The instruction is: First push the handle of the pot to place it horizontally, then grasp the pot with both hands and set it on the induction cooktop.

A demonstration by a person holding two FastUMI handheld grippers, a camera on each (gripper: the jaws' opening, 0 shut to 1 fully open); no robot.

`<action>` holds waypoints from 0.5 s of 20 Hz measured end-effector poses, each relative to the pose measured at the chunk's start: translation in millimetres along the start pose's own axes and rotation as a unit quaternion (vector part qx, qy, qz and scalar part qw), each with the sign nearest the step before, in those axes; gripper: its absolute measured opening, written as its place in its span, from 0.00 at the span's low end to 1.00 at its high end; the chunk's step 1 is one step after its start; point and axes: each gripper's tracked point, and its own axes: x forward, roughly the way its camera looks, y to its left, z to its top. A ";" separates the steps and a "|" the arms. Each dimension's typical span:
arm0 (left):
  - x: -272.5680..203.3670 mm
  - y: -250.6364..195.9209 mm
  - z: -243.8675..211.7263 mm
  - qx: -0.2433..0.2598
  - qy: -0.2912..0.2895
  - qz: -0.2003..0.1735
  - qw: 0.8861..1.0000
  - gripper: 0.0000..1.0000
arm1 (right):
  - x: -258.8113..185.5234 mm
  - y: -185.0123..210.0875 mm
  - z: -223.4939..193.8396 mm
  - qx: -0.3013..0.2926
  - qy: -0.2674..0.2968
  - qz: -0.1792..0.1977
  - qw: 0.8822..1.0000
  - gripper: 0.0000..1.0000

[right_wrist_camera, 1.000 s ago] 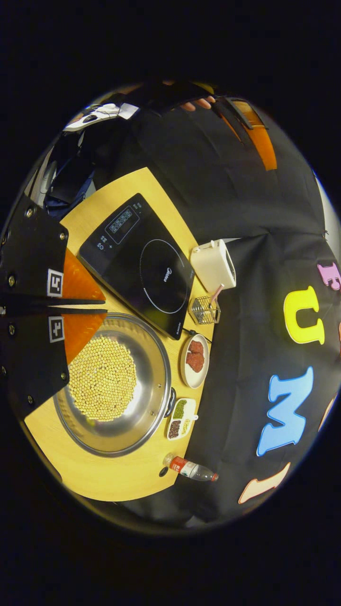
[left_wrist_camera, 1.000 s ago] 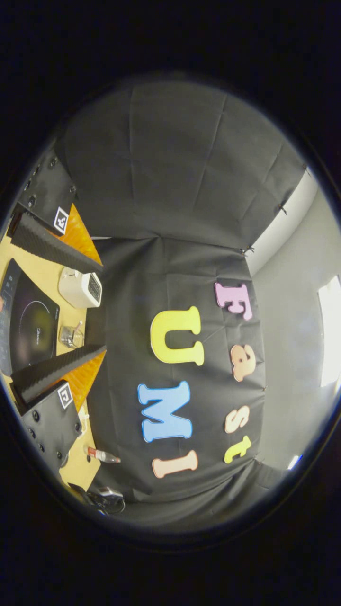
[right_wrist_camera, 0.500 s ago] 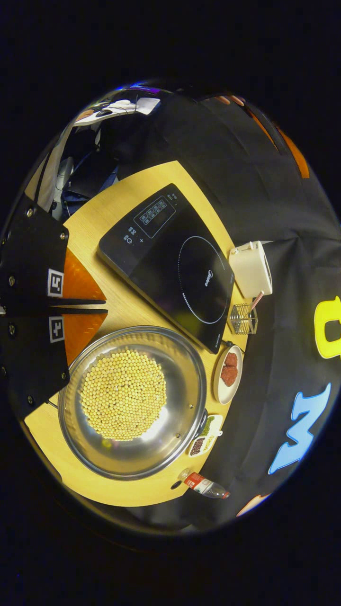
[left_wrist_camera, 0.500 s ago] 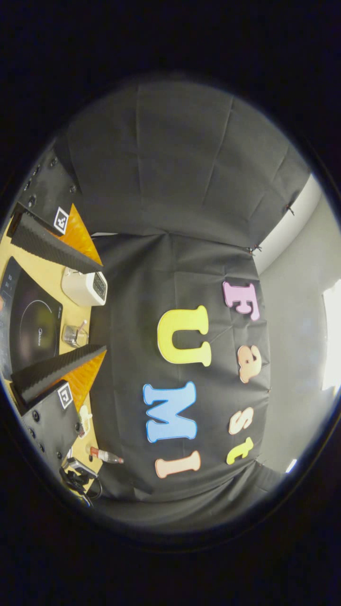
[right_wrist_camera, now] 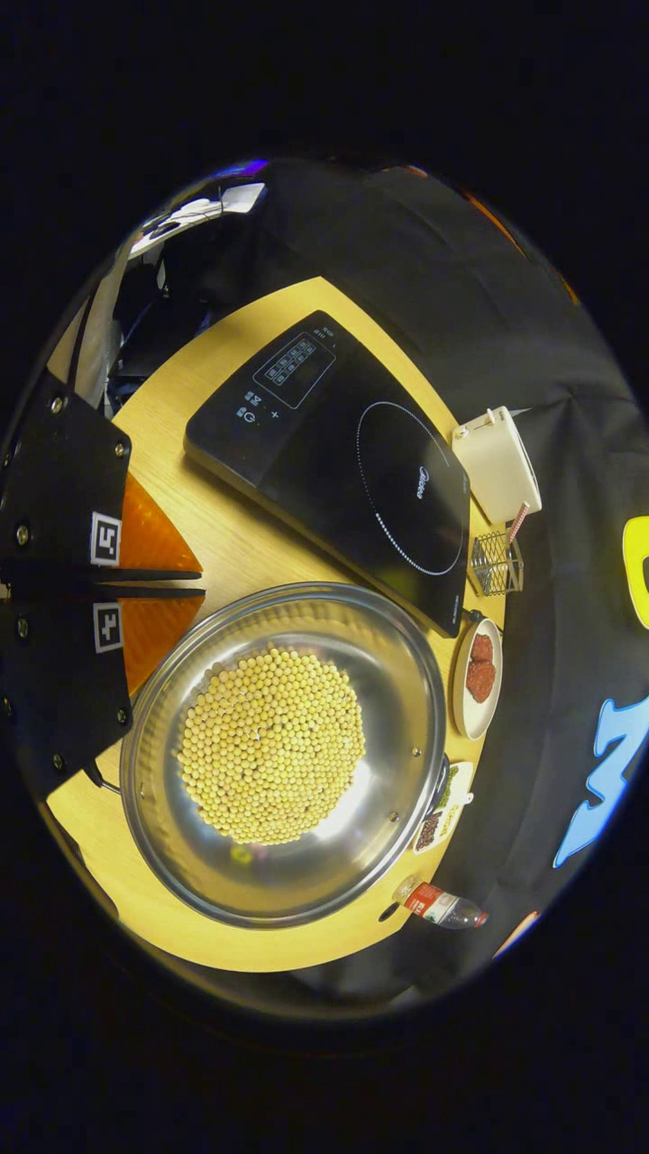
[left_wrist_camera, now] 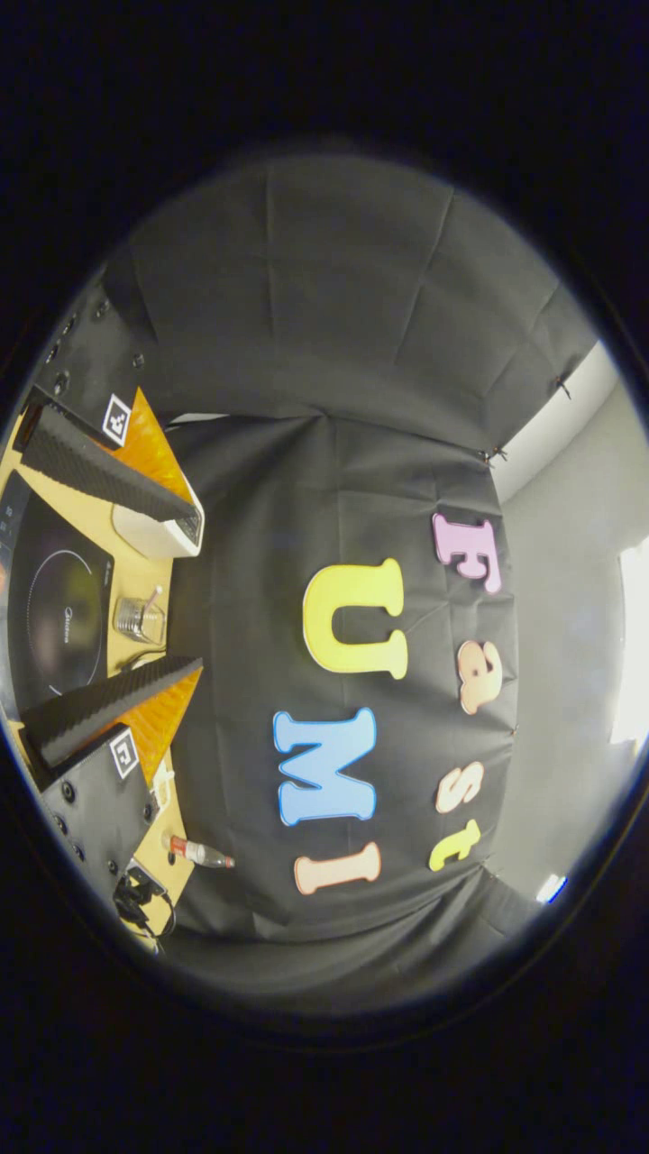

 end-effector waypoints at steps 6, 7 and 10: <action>24.3 -25.8 -7.3 -0.010 -0.002 -0.049 0.999 1.00 | -2.6 -7.2 -4.4 0.033 0.005 -0.024 0.999 0.01; 28.1 -30.2 -8.3 -0.013 -0.002 -0.056 0.998 1.00 | -3.4 -9.3 -4.9 0.036 0.005 -0.030 0.999 0.01; 35.4 -47.3 -16.7 -0.023 0.007 -0.081 0.996 0.98 | -8.6 -17.1 -11.1 0.048 0.006 -0.050 0.998 0.01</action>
